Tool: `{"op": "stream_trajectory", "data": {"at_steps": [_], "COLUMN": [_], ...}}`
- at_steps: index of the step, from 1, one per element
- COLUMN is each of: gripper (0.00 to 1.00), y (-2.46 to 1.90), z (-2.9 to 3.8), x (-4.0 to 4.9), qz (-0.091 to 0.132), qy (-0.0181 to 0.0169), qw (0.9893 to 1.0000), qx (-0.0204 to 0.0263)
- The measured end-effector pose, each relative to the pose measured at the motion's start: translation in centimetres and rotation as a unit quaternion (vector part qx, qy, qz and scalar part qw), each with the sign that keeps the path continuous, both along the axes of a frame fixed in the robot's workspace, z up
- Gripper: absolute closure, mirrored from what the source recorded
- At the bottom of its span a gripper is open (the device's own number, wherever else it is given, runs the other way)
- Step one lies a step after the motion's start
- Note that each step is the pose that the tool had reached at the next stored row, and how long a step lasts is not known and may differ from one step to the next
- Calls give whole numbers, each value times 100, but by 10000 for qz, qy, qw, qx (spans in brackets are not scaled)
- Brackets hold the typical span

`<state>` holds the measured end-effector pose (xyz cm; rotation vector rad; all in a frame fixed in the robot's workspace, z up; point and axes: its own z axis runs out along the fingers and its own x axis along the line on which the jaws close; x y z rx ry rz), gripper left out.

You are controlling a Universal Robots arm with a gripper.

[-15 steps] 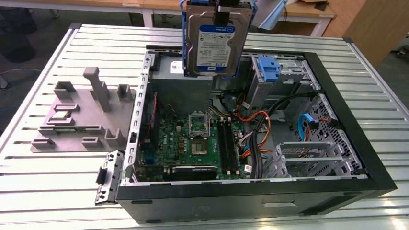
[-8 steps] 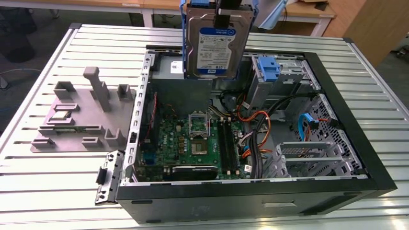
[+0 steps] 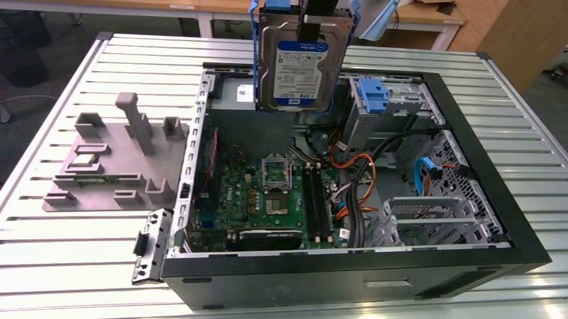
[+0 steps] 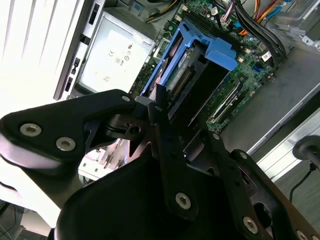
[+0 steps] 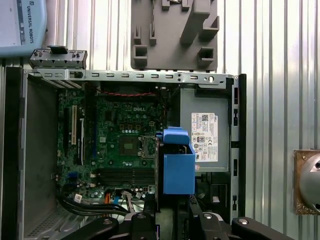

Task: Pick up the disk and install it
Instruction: 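Pick up the disk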

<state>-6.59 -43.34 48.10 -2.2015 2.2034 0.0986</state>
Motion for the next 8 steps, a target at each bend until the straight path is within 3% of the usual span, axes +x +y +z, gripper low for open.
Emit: {"op": "stream_trajectory", "data": {"at_steps": [8], "gripper": [65], "y": [-12], "z": [0], "x": [2], "qz": [0], "qy": [0], "qw": [10000], "qx": [0]}}
